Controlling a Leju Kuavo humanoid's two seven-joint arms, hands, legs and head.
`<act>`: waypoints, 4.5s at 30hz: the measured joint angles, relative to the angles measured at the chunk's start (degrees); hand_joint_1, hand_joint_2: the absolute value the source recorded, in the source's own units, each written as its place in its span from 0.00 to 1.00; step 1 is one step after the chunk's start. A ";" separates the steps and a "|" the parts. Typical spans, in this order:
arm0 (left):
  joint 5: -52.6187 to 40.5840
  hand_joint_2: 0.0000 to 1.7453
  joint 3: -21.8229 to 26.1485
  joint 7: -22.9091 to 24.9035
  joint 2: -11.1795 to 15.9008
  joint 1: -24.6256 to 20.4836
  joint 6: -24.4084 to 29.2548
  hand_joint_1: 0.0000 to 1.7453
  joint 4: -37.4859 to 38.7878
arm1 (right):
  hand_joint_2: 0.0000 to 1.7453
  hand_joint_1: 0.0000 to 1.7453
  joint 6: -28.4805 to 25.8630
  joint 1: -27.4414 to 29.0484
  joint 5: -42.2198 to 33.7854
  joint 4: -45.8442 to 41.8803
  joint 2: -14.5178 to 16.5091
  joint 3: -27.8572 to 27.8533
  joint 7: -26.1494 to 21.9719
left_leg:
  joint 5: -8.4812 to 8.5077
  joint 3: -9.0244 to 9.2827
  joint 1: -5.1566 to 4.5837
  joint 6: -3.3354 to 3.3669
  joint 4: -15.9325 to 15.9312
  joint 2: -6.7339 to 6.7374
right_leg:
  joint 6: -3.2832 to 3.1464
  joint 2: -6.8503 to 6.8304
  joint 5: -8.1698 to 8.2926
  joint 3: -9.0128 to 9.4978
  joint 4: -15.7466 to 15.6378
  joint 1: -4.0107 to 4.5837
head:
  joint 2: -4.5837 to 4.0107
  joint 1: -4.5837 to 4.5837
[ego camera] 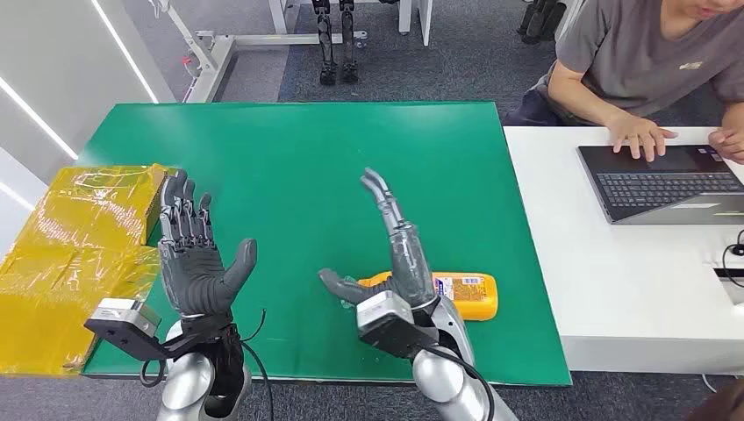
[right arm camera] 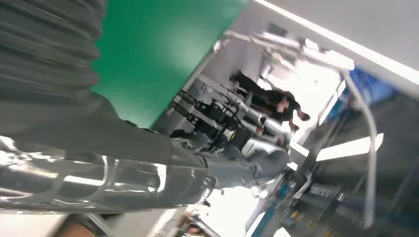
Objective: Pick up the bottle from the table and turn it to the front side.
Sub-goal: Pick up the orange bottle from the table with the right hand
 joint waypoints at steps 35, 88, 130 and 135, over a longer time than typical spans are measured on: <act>-0.09 1.00 1.86 0.00 0.89 -1.68 -2.21 0.00 -0.40 | 1.00 0.00 27.62 -20.91 15.60 17.40 -12.23 6.13 6.36 | 0.03 0.00 -0.01 0.04 0.07 -0.07 | 0.03 -0.06 0.05 0.04 0.01 0.00 | 0.00 0.00; 3.80 1.00 -1.07 0.00 2.13 -4.11 0.96 0.00 3.17 | 1.00 0.88 39.34 -30.69 7.50 30.05 -30.02 26.34 15.88 | 0.02 -0.02 -0.01 0.06 0.12 -0.08 | 0.05 -0.04 0.08 0.04 0.01 -0.02 | 0.00 -0.01; 1.65 1.00 -1.55 0.00 1.58 -3.29 0.00 0.00 1.20 | 1.00 0.99 -22.00 -7.38 1.57 19.21 -13.11 3.43 -3.98 | 0.02 -0.04 0.00 0.05 0.07 -0.14 | 0.07 -0.09 0.05 0.02 0.00 0.01 | 0.00 0.00; 1.27 1.00 -3.12 0.00 1.49 -3.29 -2.40 0.00 1.19 | 1.00 0.99 -21.94 -5.50 -0.91 19.31 -8.79 -0.38 -7.55 | 0.03 -0.03 0.00 0.05 0.07 -0.10 | 0.07 -0.06 0.06 0.02 0.01 0.00 | 0.00 -0.01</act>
